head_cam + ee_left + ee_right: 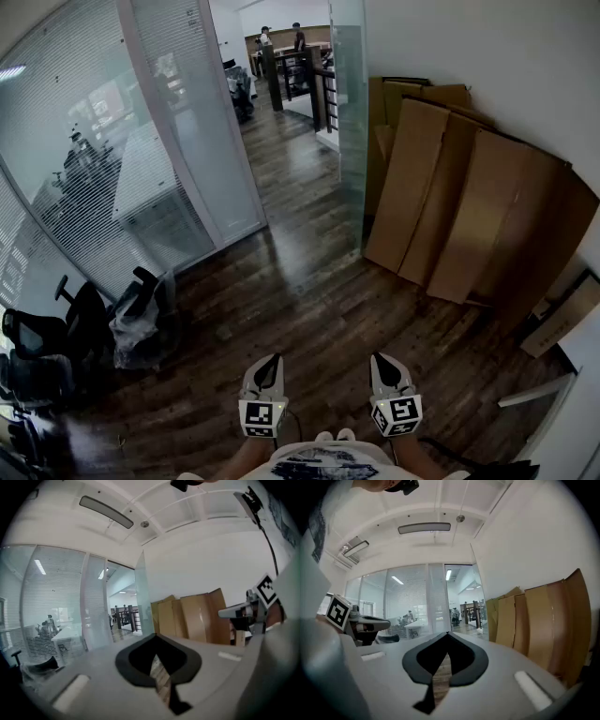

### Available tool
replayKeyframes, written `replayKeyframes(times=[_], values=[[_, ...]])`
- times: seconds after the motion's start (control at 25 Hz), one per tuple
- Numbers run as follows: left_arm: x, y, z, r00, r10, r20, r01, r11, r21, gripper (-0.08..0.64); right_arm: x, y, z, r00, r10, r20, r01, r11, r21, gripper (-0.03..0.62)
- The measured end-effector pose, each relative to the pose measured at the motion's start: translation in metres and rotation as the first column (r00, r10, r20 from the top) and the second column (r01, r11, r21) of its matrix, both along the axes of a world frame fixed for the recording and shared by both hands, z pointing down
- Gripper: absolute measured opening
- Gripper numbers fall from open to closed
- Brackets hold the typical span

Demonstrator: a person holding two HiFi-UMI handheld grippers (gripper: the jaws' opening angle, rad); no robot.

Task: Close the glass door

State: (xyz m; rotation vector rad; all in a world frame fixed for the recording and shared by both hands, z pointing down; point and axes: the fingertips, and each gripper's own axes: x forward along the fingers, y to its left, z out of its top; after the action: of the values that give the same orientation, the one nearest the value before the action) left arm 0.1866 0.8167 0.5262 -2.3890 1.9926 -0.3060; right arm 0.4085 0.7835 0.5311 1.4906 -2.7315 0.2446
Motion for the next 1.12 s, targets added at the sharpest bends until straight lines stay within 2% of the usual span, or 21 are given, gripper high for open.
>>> replayKeyframes(times=[0.28,0.52,0.68,0.88,1.04,1.12], values=[[-0.004,-0.002,-0.005,1.000,0.005,0.009,-0.005,1.000,0.008,0.000,0.004,0.000,-0.011,1.000,0.006,0.000,-0.006,1.000,0.026,0.008],[0.014,-0.007,-0.008,1.000,0.025,0.002,-0.025,1.000,-0.006,0.000,0.022,-0.004,-0.007,0.999,0.029,0.022,-0.029,0.999,0.016,0.008],[0.027,-0.009,-0.007,0.999,0.045,0.004,-0.045,0.999,-0.014,0.000,0.026,-0.007,-0.008,0.999,0.013,0.030,-0.014,1.000,0.017,0.008],[0.037,-0.013,-0.001,0.999,0.025,0.028,-0.025,1.000,-0.009,0.000,0.040,-0.011,0.000,1.000,-0.008,0.021,0.009,1.000,-0.005,0.008],[0.052,-0.013,-0.005,1.000,0.016,0.008,-0.016,1.000,-0.008,0.000,0.051,-0.013,0.007,1.000,-0.019,0.016,0.019,1.000,-0.011,0.008],[0.052,-0.015,0.001,1.000,0.011,0.020,-0.010,1.000,-0.005,0.000,0.054,-0.018,0.009,1.000,-0.021,0.014,0.021,1.000,-0.014,0.008]])
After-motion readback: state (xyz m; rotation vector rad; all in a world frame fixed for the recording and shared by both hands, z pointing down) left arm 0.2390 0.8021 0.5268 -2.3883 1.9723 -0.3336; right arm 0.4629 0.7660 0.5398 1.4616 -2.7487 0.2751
